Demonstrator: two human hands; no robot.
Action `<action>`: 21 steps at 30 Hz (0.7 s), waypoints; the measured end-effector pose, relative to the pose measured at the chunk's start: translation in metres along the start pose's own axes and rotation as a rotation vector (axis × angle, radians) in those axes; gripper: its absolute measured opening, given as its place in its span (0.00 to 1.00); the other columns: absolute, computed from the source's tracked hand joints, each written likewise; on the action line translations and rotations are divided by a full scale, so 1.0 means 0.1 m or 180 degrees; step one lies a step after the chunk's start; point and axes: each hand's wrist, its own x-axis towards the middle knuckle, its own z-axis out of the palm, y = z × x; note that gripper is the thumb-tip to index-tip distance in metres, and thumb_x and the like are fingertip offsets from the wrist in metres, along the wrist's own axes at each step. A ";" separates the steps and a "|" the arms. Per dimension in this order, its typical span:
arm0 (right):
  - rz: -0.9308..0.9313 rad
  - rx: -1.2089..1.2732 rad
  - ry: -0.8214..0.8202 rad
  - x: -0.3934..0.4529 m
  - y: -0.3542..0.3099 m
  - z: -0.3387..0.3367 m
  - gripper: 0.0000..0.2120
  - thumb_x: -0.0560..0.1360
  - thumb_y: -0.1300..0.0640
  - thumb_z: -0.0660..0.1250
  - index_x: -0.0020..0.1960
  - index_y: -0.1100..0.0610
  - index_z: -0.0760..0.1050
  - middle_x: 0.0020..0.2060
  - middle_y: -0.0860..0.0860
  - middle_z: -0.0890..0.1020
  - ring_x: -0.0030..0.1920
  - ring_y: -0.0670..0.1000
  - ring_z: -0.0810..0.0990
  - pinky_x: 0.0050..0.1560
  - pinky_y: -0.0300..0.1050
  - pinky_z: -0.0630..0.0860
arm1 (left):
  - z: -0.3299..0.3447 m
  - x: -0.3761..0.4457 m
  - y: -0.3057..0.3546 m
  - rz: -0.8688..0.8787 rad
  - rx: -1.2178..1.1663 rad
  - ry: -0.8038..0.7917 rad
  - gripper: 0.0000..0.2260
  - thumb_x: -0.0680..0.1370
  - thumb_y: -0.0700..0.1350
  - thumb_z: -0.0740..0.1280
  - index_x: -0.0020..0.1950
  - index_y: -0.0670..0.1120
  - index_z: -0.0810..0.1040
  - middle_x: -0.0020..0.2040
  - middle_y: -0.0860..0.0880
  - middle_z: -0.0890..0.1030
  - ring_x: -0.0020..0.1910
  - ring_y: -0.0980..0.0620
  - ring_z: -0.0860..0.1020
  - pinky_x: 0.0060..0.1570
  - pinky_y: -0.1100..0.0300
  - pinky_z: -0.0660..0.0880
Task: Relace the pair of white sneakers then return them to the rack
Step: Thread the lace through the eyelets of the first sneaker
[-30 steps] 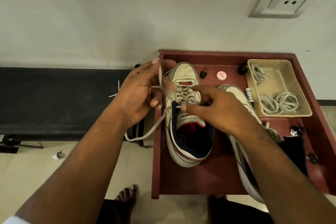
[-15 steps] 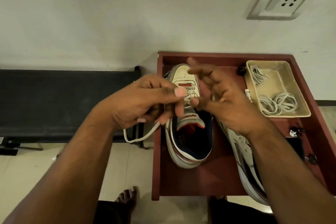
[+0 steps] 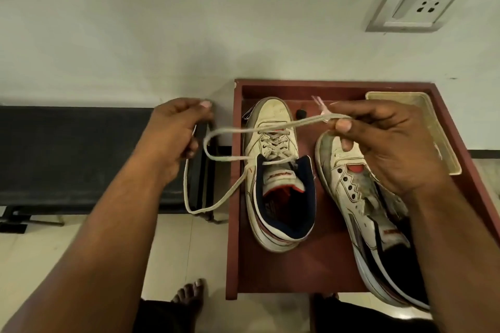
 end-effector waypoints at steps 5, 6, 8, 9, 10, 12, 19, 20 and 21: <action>0.0151 -0.0378 -0.0344 -0.01 0.00 0.26 0.10 0.66 0.59 0.73 0.47 0.53 0.84 0.36 0.53 0.86 0.29 0.46 0.75 0.31 0.34 0.73 | 0.40 -0.26 0.08 0.0990 0.0382 -0.1251 0.17 0.78 0.44 0.67 0.67 0.51 0.77 0.61 0.56 0.81 0.23 0.54 0.70 0.22 0.63 0.69; 0.0137 -0.0460 -0.0395 -0.01 0.00 0.28 0.10 0.66 0.59 0.74 0.47 0.53 0.84 0.35 0.54 0.85 0.28 0.47 0.75 0.30 0.34 0.72 | 0.43 -0.29 0.08 0.0996 0.0476 -0.1415 0.17 0.77 0.45 0.69 0.66 0.49 0.78 0.57 0.55 0.84 0.21 0.54 0.70 0.21 0.64 0.69; 0.0124 -0.0555 -0.0334 -0.01 -0.02 0.25 0.09 0.66 0.59 0.74 0.47 0.53 0.84 0.33 0.53 0.84 0.27 0.46 0.74 0.29 0.34 0.71 | 0.44 -0.32 0.08 0.0921 0.0614 -0.1492 0.13 0.74 0.44 0.71 0.59 0.47 0.82 0.45 0.52 0.86 0.21 0.54 0.72 0.21 0.67 0.67; 0.0151 -0.0564 -0.0237 -0.01 -0.03 0.20 0.09 0.66 0.59 0.75 0.46 0.53 0.84 0.32 0.52 0.84 0.26 0.45 0.73 0.29 0.34 0.70 | 0.41 -0.31 0.07 0.0884 0.0663 -0.1436 0.10 0.73 0.43 0.72 0.54 0.46 0.84 0.40 0.50 0.86 0.21 0.54 0.72 0.20 0.67 0.67; 0.0182 -0.0568 -0.0128 -0.01 -0.04 0.15 0.09 0.66 0.58 0.75 0.46 0.53 0.84 0.31 0.51 0.84 0.25 0.45 0.71 0.28 0.34 0.69 | 0.36 -0.28 0.07 0.0843 0.0723 -0.1312 0.07 0.73 0.43 0.72 0.50 0.45 0.84 0.38 0.48 0.85 0.21 0.54 0.73 0.20 0.67 0.67; 0.0193 -0.0633 0.0049 -0.01 -0.05 0.04 0.08 0.65 0.56 0.75 0.44 0.50 0.85 0.29 0.49 0.82 0.26 0.47 0.69 0.28 0.36 0.67 | 0.26 -0.23 0.08 0.0825 0.0755 -0.0954 0.05 0.74 0.43 0.72 0.49 0.45 0.84 0.38 0.44 0.85 0.22 0.54 0.73 0.20 0.66 0.68; 0.0151 -0.0681 -0.0343 -0.02 -0.08 0.24 0.09 0.68 0.67 0.74 0.46 0.57 0.83 0.29 0.42 0.83 0.29 0.39 0.78 0.33 0.28 0.72 | 0.58 -0.39 0.06 0.0804 0.0474 -0.1628 0.11 0.73 0.43 0.73 0.56 0.48 0.83 0.42 0.50 0.85 0.25 0.51 0.76 0.22 0.63 0.72; 0.0197 -0.0741 -0.0287 -0.02 -0.09 0.21 0.09 0.67 0.65 0.75 0.46 0.56 0.84 0.28 0.43 0.82 0.28 0.40 0.76 0.32 0.30 0.71 | 0.55 -0.36 0.07 0.0786 0.0549 -0.1501 0.08 0.73 0.41 0.73 0.52 0.45 0.84 0.38 0.49 0.85 0.25 0.52 0.76 0.22 0.64 0.72; 0.0246 -0.0818 -0.0188 -0.02 -0.10 0.16 0.08 0.66 0.62 0.76 0.45 0.54 0.85 0.27 0.45 0.80 0.27 0.44 0.73 0.30 0.33 0.70 | 0.47 -0.32 0.08 0.0752 0.0625 -0.1305 0.06 0.73 0.41 0.73 0.49 0.43 0.84 0.36 0.48 0.84 0.25 0.53 0.76 0.22 0.65 0.72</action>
